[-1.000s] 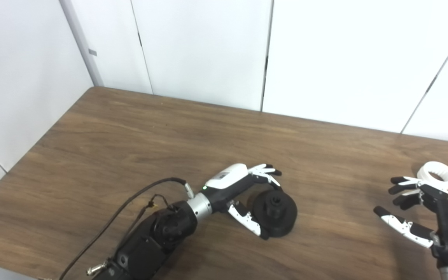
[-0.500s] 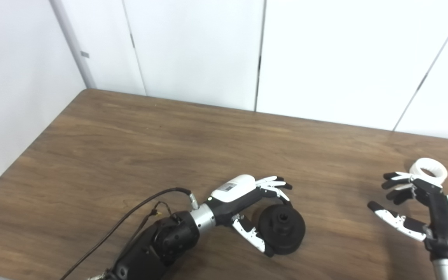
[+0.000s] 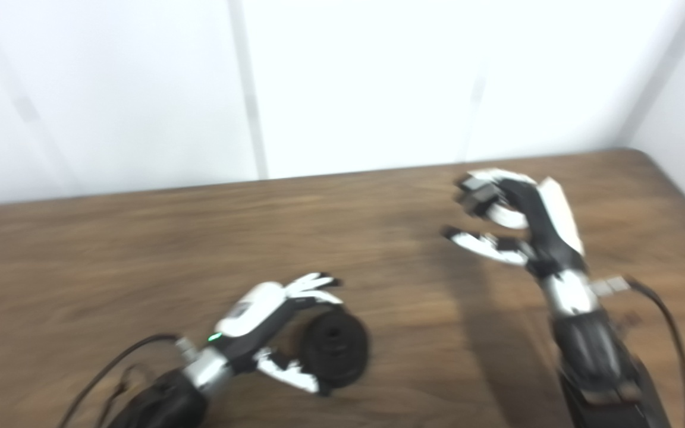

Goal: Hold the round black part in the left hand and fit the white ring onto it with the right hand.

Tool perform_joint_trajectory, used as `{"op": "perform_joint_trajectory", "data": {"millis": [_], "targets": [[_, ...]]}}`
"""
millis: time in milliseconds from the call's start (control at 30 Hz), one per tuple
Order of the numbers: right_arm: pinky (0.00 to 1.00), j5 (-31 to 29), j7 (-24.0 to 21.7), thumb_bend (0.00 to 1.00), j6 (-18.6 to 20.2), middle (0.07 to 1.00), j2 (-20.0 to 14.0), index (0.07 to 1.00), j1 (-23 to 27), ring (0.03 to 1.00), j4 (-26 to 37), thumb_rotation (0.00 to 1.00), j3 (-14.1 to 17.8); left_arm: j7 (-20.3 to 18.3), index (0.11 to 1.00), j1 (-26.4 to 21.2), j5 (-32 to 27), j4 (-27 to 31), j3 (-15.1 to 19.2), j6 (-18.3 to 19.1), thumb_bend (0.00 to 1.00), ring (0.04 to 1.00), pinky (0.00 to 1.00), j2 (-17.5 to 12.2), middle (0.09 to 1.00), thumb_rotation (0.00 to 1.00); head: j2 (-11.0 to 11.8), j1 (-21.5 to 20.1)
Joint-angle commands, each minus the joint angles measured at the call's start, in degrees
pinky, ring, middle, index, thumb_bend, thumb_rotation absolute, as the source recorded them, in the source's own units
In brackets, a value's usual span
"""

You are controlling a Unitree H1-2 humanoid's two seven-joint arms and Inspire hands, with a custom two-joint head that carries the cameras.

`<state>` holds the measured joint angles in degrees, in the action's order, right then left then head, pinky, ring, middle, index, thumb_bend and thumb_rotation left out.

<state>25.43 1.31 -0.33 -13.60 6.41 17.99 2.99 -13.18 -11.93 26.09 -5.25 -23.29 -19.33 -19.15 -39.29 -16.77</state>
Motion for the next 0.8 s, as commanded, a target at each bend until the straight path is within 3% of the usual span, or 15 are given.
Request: {"op": "perform_joint_trajectory", "data": {"millis": [0, 133, 233, 367, 400, 500, 533, 567, 667, 767], "targets": [[0.42, 1.75, -0.64, 0.5, 1.11, 0.666, -1.87, 0.495, 3.65, 0.466, 2.73, 0.0, 0.64, -1.99, 0.483, 0.91, -0.14, -2.04, 0.13, 0.21, 0.52, 0.962, 0.82, -1.97, 0.918, 0.07, 0.39, -1.43], [0.47, 5.23, -2.32, 0.5, 4.34, 0.673, -4.66, 0.495, 8.31, 0.467, 3.28, 0.0, 0.84, -2.36, 0.483, 1.12, -1.38, -3.14, 0.53, -0.65, 0.52, 0.965, 0.82, -2.31, 0.921, 0.07, 2.06, -4.69], [0.48, 7.83, -4.38, 0.51, 7.96, 0.683, -6.57, 0.497, 12.88, 0.572, 2.8, 0.11, 0.63, -2.62, 0.483, 1.23, -1.78, -3.98, 0.69, -1.3, 0.52, 0.962, 0.82, -2.67, 0.921, 0.07, 3.31, -7.26], [0.47, 12.89, -7.93, 0.51, 12.27, 0.686, -9.09, 0.497, 17.64, 0.587, 1.11, 0.13, -1.46, -2.18, 0.483, 1.0, -1.88, -5.63, 1.05, -3.48, 0.52, 0.954, 0.82, -3.21, 0.915, 0.06, 4.68, -10.21], [0.47, 15.95, -10.49, 0.51, 14.9, 0.687, -10.33, 0.497, 19.03, 0.589, 0.31, 0.13, -2.76, -2.07, 0.483, 0.87, -2.18, -6.26, 1.19, -4.31, 0.52, 0.952, 0.82, -3.36, 0.914, 0.06, 5.37, -11.45], [0.56, 23.86, -18.65, 0.51, 21.16, 0.801, -14.08, 0.498, 22.23, 0.732, -2.15, 0.15, -6.82, -2.27, 0.483, 0.61, -2.96, -7.5, 1.64, -5.6, 0.52, 0.957, 0.82, -3.67, 0.913, 0.06, 6.46, -13.83], [0.59, 25.6, -21.05, 0.65, 22.09, 0.853, -15.43, 0.634, 23.23, 0.798, -3.37, 0.24, -8.14, -2.36, 0.483, 0.59, -3.05, -7.67, 1.73, -5.75, 0.52, 0.953, 0.82, -3.8, 0.912, 0.06, 6.77, -14.57], [0.61, 26.7, -22.62, 0.7, 22.72, 0.878, -16.3, 0.684, 23.89, 0.827, -4.16, 0.28, -9.05, -2.42, 0.483, 0.57, -3.1, -7.81, 1.8, -5.87, 0.52, 0.95, 0.82, -3.89, 0.911, 0.06, 6.89, -14.79], [0.61, 28.12, -25.92, 0.79, 23.16, 0.882, -18.59, 0.726, 25.85, 0.841, -7.79, 0.3, -10.99, -2.14, 0.482, 0.5, -3.72, -8.81, 1.88, -7.17, 0.52, 0.945, 0.81, -4.1, 0.909, 0.06, 7.72, -16.4], [0.62, 27.39, -26.91, 0.81, 22.63, 0.862, -19.89, 0.726, 26.97, 0.827, -11.34, 0.28, -11.36, -1.87, 0.482, 0.52, -3.76, -8.94, 1.62, -7.42, 0.52, 0.945, 0.82, -4.38, 0.91, 0.06, 8.05, -16.81]]}}
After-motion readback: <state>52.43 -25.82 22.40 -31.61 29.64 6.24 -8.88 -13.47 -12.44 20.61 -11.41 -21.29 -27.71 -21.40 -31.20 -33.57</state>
